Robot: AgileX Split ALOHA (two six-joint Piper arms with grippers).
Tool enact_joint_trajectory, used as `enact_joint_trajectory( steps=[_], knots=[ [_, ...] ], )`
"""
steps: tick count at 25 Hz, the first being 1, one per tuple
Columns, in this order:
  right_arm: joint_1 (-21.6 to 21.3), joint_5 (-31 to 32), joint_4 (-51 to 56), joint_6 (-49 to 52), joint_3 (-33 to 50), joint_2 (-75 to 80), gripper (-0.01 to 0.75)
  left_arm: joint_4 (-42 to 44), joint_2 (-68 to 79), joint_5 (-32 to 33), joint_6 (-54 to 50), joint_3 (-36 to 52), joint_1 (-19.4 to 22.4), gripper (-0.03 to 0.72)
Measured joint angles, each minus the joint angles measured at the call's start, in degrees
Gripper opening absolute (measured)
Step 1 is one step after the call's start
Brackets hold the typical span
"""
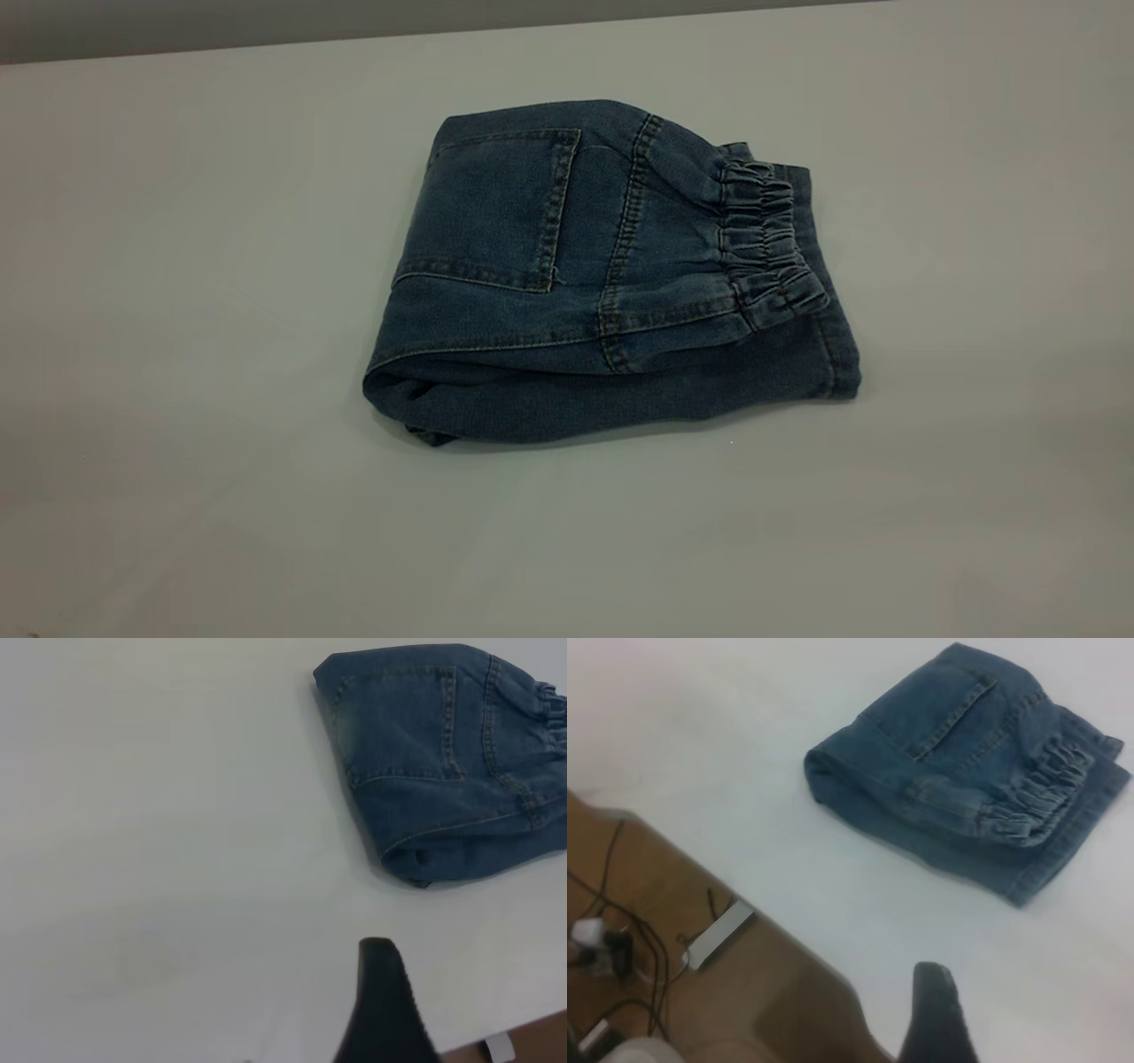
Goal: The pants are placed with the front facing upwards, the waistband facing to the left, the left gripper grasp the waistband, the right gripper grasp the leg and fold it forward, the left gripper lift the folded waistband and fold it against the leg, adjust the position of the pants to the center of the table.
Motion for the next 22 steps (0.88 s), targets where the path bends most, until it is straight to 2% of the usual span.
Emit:
enact_joint_trajectory(
  steps=[3, 7, 10, 13, 16, 22],
  knots=[
    [-6.07, -0.06, 1.28, 0.00, 0.00, 0.00, 0.421, 0.00, 0.00, 0.05, 0.05, 0.00, 4.93, 0.436],
    [-16.62, -0.12, 0.95, -0.05, 0.00, -0.38, 0.418, 0.00, 0.00, 0.05, 0.05, 0.00, 11.21, 0.436],
    [-23.58, -0.11, 1.01, -0.05, 0.00, -2.97, 0.416, 0.00, 0.00, 0.05, 0.05, 0.00, 13.83, 0.436],
    [-29.63, -0.05, 1.01, -0.05, 0.00, -6.62, 0.416, 0.00, 0.00, 0.05, 0.05, 0.00, 14.53, 0.436],
    [-31.87, 0.06, 1.08, -0.05, -0.13, -7.09, 0.416, 0.00, 0.00, 0.05, 0.05, 0.00, 14.53, 0.436],
    [-31.70, 0.06, 1.08, 0.05, -0.13, -7.04, 0.416, 0.00, -3.38, 0.05, 0.05, 0.00, 14.53, 0.436]
  ],
)
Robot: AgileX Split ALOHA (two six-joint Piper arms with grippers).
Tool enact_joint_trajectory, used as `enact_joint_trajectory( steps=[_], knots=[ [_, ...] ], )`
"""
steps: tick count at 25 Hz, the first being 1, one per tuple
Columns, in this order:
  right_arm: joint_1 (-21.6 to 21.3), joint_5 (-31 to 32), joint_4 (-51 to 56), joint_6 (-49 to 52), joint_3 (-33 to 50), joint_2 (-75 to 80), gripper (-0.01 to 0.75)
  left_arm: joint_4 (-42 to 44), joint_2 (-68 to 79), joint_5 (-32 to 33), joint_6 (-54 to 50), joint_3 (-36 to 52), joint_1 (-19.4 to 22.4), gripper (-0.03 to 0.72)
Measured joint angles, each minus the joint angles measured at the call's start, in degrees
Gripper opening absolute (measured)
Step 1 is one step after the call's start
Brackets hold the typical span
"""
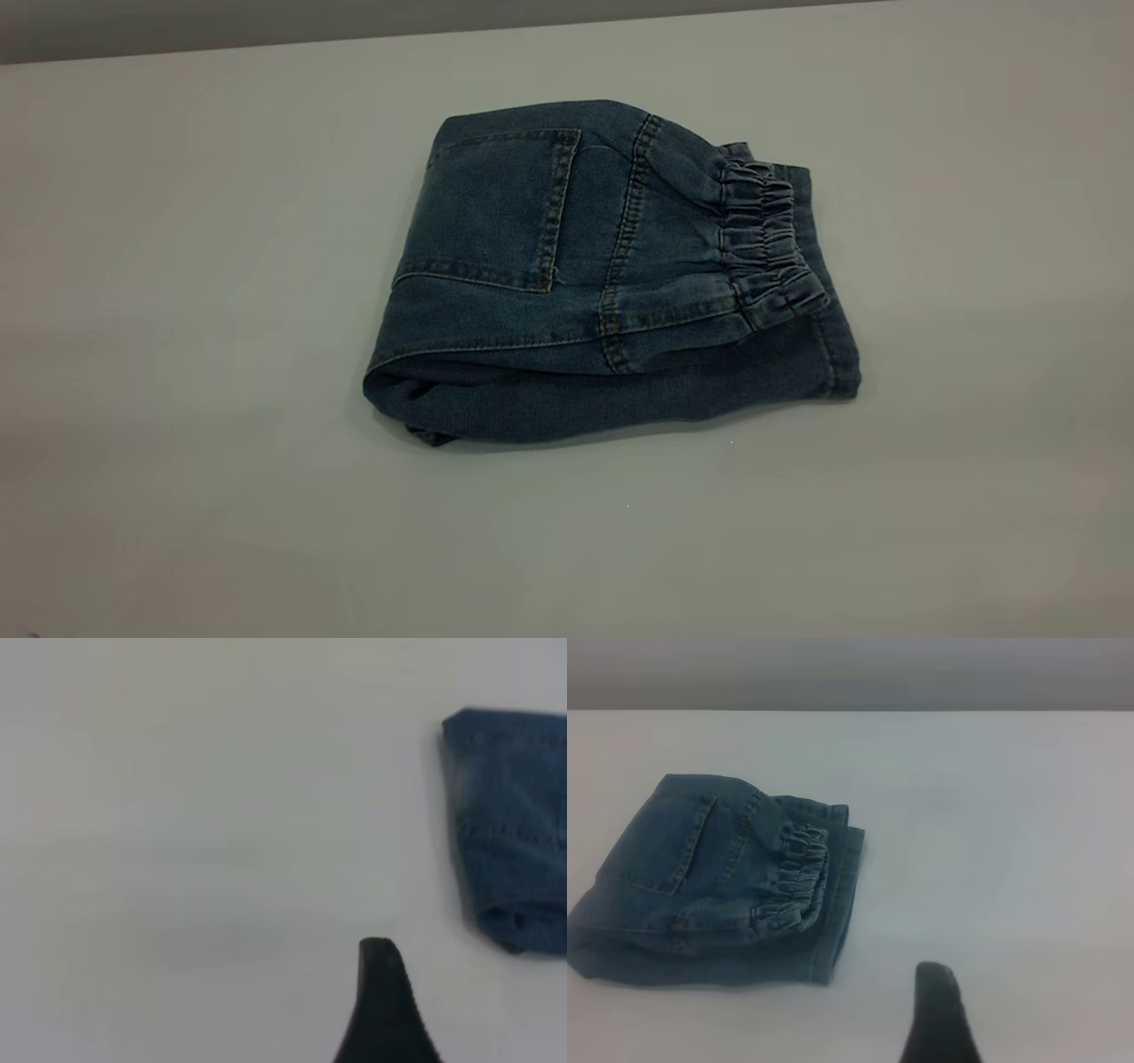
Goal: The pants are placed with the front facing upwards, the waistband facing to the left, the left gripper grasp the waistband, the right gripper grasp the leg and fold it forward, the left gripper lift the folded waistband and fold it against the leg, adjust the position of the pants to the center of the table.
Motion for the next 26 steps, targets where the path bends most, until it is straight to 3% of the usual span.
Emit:
enact_joint_trajectory(
  steps=[26],
  knots=[
    [0.04, 0.00, -0.11, 0.00, 0.05, 0.06, 0.416, 0.00, -3.29, 0.05, 0.00, 0.00, -0.06, 0.436]
  ],
)
